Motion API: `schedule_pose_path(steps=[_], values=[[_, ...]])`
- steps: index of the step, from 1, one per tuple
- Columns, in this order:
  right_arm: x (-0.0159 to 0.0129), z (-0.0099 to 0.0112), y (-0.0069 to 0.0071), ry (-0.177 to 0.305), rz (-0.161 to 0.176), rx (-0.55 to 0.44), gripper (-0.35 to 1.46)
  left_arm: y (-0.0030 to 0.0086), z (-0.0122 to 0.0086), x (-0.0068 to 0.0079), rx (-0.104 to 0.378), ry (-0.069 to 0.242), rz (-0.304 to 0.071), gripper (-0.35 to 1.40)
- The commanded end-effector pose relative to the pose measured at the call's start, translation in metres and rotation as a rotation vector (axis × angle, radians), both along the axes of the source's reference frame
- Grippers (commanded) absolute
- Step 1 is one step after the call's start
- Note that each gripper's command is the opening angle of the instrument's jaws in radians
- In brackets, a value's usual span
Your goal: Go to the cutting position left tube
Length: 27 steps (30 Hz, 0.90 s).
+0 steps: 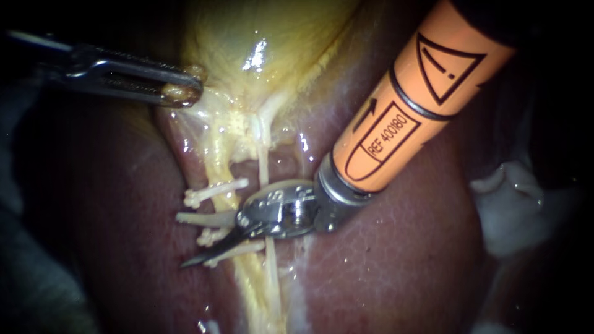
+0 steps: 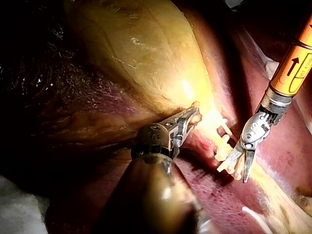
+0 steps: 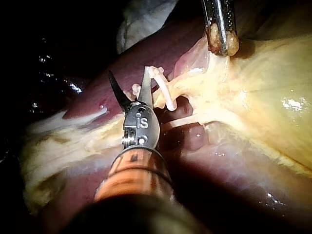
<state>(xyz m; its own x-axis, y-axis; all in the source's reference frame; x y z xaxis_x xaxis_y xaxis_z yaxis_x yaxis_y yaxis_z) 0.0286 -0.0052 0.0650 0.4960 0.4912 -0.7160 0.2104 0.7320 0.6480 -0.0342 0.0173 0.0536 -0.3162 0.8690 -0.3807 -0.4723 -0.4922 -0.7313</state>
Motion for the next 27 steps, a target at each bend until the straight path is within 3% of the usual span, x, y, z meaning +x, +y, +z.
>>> schedule_pose_path(steps=[1,8,15,27], values=[[0.0,-0.0003,0.0,0.001,-0.001,0.001,1.31,0.0,0.0,0.0,0.0,0.0,0.0,-0.35],[-0.0019,-0.0027,-0.0001,0.013,-0.01,0.012,1.32,0.0,0.0,0.0,0.0,0.0,0.001,-0.35],[-0.0052,-0.0054,0.0007,0.009,0.007,0.011,1.31,0.0,0.0,0.0,0.0,0.0,0.001,-0.35],[-0.0094,-0.0057,0.0016,0.003,0.022,0.003,1.31,0.0,0.0,0.0,0.0,0.0,0.001,-0.35]])
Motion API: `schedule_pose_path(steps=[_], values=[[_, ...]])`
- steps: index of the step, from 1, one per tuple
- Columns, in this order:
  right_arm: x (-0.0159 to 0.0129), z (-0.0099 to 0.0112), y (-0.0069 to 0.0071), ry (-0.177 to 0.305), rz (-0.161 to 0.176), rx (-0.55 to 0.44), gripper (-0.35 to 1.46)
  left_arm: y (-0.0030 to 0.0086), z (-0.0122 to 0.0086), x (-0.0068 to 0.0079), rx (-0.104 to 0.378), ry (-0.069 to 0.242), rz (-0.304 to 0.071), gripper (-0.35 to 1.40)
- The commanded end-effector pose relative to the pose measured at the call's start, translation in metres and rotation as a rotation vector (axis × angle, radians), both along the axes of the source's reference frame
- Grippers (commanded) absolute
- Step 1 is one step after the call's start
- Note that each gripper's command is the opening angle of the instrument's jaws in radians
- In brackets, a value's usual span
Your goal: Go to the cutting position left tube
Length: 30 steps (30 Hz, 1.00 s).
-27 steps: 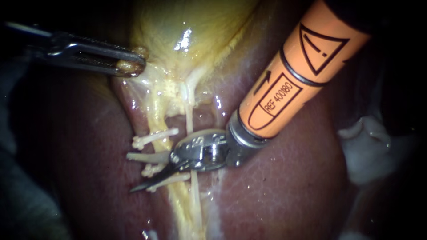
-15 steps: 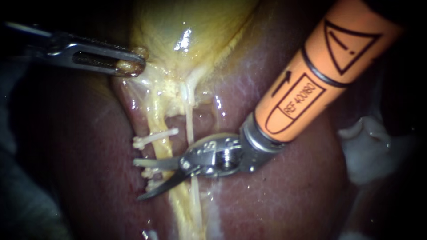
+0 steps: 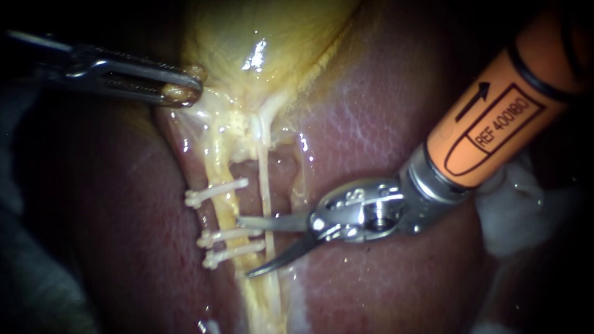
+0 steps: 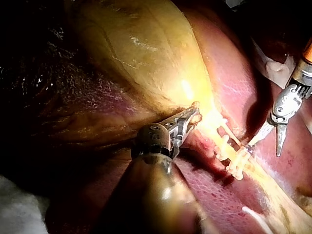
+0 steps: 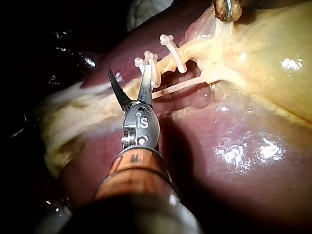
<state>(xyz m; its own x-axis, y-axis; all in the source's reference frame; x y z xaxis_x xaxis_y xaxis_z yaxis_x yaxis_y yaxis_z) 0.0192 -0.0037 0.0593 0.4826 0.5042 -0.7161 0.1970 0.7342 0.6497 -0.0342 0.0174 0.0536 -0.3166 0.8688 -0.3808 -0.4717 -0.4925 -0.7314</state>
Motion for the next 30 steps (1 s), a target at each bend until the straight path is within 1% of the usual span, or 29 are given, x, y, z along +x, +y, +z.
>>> schedule_pose_path(steps=[1,7,13,17,30], values=[[-0.0003,0.0,0.0001,0.0,0.0,0.0,1.31,0.0,0.0,0.0,0.0,0.0,0.0,-0.35],[-0.0013,0.0004,0.0005,-0.002,0.003,-0.001,1.31,0.0,0.0,0.0,0.0,0.0,0.0,-0.35],[-0.0013,0.0012,0.0009,-0.005,0.007,-0.002,1.31,0.0,0.0,0.0,0.0,0.0,0.0,-0.35],[-0.0011,0.0024,0.0012,-0.006,0.01,-0.012,1.31,0.0,0.0,0.0,0.0,0.0,0.0,-0.35],[-0.0006,0.0074,0.0016,-0.024,0.007,0.02,1.32,0.0,0.0,0.0,0.0,0.0,0.0,-0.35]])
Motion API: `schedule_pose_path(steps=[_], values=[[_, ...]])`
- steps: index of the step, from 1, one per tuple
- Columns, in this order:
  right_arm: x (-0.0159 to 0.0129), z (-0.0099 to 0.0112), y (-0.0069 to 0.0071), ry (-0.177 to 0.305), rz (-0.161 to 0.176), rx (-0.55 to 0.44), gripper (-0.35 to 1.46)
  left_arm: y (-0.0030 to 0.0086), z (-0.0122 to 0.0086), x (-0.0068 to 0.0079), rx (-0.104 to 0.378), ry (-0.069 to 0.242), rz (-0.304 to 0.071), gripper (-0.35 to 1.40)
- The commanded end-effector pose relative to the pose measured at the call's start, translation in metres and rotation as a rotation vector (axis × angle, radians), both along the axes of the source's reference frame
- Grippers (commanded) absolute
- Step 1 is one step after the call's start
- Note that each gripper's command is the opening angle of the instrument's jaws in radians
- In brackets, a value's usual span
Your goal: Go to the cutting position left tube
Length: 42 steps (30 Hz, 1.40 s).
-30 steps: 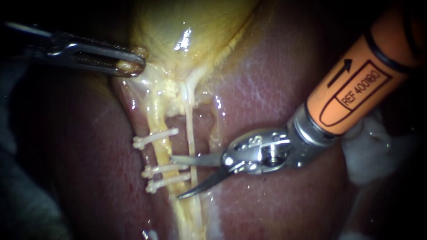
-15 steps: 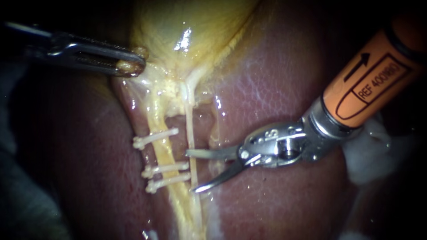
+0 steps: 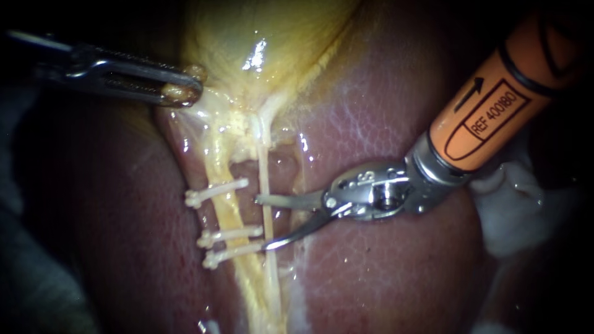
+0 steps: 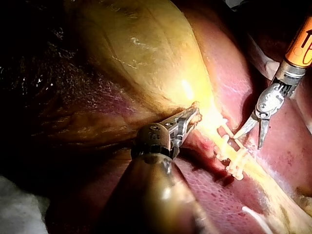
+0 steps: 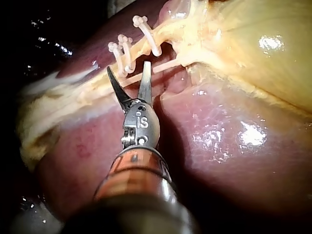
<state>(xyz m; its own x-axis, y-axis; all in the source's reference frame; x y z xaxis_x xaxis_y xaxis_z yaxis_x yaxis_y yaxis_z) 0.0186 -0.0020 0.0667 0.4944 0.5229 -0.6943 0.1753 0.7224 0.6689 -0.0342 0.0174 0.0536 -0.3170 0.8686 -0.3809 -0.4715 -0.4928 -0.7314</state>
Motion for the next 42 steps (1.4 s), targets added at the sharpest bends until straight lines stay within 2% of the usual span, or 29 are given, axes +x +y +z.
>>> schedule_pose_path(steps=[1,7,14,21,34,37,42], values=[[0.0,0.0003,0.0,-0.003,-0.002,0.005,1.32,0.0,0.0,0.0,0.0,0.0,0.0,-0.35],[0.0003,0.0021,-0.0002,-0.005,-0.005,0.017,1.32,0.0,0.0,0.0,0.0,0.0,0.0,-0.35],[0.0007,0.0029,-0.0004,-0.009,-0.015,0.029,1.32,0.0,0.0,0.0,0.0,0.0,0.0,-0.35],[0.002,0.0029,-0.0006,-0.001,-0.032,0.049,1.32,0.0,0.0,0.0,0.0,0.0,0.0,-0.35],[0.0059,0.002,-0.0019,0.043,-0.046,0.096,1.31,0.0,0.0,0.0,0.0,0.0,0.0,-0.35],[0.0068,0.0018,-0.002,0.053,-0.044,0.106,1.31,0.0,0.0,0.0,0.0,0.0,-0.001,-0.35],[0.0086,0.0017,-0.002,0.069,-0.021,0.123,1.31,0.0,0.0,-0.0001,0.0,0.0,-0.001,-0.35]])
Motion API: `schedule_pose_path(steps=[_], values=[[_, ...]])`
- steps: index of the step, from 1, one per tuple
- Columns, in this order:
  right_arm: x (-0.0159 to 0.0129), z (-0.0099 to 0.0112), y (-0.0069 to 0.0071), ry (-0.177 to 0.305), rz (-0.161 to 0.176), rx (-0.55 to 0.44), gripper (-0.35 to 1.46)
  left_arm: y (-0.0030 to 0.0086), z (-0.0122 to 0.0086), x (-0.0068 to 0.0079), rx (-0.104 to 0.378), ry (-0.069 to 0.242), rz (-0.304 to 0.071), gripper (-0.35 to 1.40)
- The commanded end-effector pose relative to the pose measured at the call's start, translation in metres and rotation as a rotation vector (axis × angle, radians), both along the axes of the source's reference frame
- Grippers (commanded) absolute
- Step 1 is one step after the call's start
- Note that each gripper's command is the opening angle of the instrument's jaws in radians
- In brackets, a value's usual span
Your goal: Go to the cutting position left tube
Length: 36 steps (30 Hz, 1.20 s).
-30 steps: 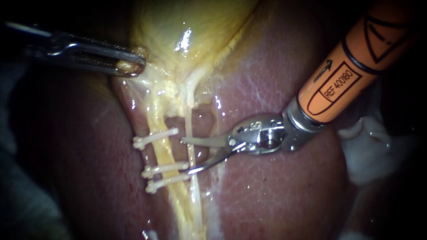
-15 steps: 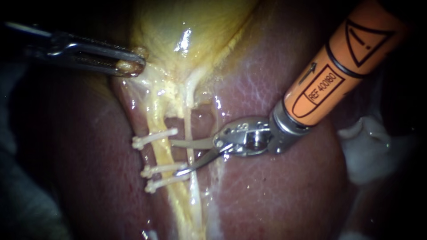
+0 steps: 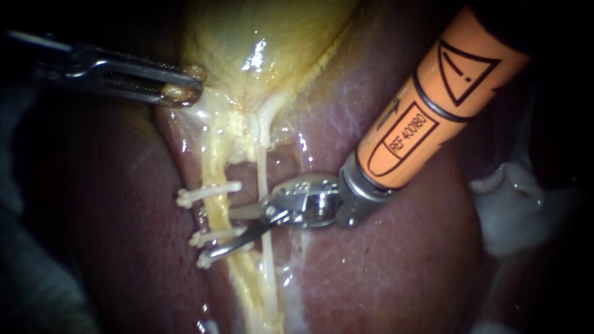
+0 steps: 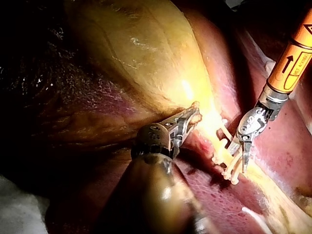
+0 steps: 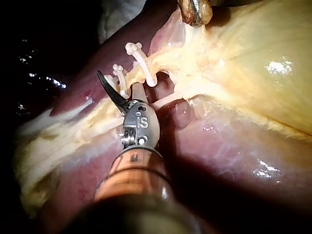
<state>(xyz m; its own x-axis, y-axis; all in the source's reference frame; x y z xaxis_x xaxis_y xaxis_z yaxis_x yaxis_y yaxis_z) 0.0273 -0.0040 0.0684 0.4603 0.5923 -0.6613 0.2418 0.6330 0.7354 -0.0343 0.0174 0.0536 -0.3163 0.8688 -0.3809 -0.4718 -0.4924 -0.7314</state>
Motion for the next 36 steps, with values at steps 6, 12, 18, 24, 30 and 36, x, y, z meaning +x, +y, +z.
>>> schedule_pose_path(steps=[6,12,18,24,30,36], values=[[0.0014,-0.0003,-0.0001,0.004,0.019,0.019,1.32,0.0,0.0,0.0,0.0,0.001,0.0,-0.35],[0.0015,-0.0003,-0.0001,-0.01,0.023,0.045,1.32,0.0,0.0,0.0,0.0,0.001,0.0,-0.35],[0.0016,-0.0004,-0.0001,-0.03,0.031,0.08,1.34,0.0,0.0,-0.0001,0.0,0.001,0.0,-0.35],[0.0019,-0.001,-0.0002,-0.013,0.037,0.095,1.34,0.0,0.0001,-0.0001,0.0,0.001,0.0,-0.35],[0.0021,-0.003,0.0,0.028,0.041,0.128,1.34,0.0,0.0001,-0.0001,0.0,0.001,0.0,-0.35],[0.0022,-0.0058,0.0004,0.074,0.052,0.157,1.34,0.0,0.0001,0.0,0.0,0.0,0.0,-0.35]])
